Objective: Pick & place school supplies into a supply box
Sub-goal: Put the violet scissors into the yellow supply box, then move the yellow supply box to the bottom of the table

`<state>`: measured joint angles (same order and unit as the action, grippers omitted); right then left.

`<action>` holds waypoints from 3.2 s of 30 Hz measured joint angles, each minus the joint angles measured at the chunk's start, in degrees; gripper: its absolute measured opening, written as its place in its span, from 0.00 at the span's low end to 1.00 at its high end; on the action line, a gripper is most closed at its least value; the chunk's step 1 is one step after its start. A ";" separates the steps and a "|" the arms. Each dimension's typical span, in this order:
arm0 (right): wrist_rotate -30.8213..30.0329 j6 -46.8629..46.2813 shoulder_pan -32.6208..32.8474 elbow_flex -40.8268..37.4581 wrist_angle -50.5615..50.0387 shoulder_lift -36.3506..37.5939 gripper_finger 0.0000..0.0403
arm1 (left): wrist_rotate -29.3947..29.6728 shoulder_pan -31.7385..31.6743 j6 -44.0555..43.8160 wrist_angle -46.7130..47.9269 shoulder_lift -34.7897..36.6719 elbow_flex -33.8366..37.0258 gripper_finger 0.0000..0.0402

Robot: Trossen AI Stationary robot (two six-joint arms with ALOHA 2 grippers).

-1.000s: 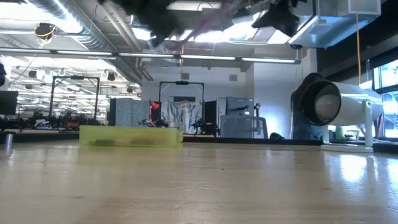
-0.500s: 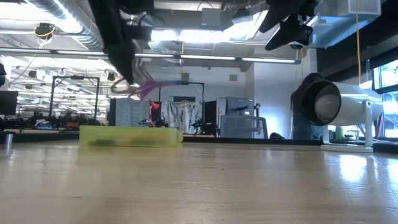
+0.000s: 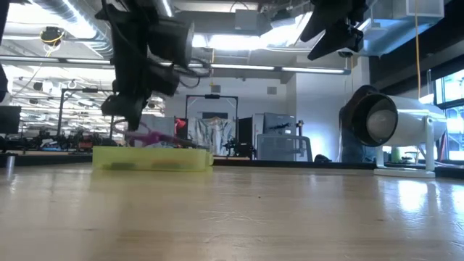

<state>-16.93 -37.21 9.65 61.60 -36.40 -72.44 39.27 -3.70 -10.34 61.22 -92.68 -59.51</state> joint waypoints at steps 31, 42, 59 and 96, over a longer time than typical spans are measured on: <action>0.02 0.17 0.00 0.00 -0.13 0.00 0.59 | -10.33 -0.27 -6.07 1.17 -5.77 0.02 0.16; 0.02 0.04 0.00 0.00 0.05 0.00 0.59 | -11.95 -1.72 -7.99 -4.24 -5.77 0.01 0.32; -2.66 -0.01 0.02 0.00 1.61 -0.04 0.59 | -31.10 -15.04 13.86 -10.88 7.53 -4.02 0.40; -9.12 0.19 0.00 -0.02 0.96 -0.22 0.59 | -43.10 -32.57 41.17 -21.82 7.61 4.85 0.43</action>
<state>-26.04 -37.02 9.65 61.58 -35.44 -72.66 -3.83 -36.27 30.83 39.40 -85.08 -54.65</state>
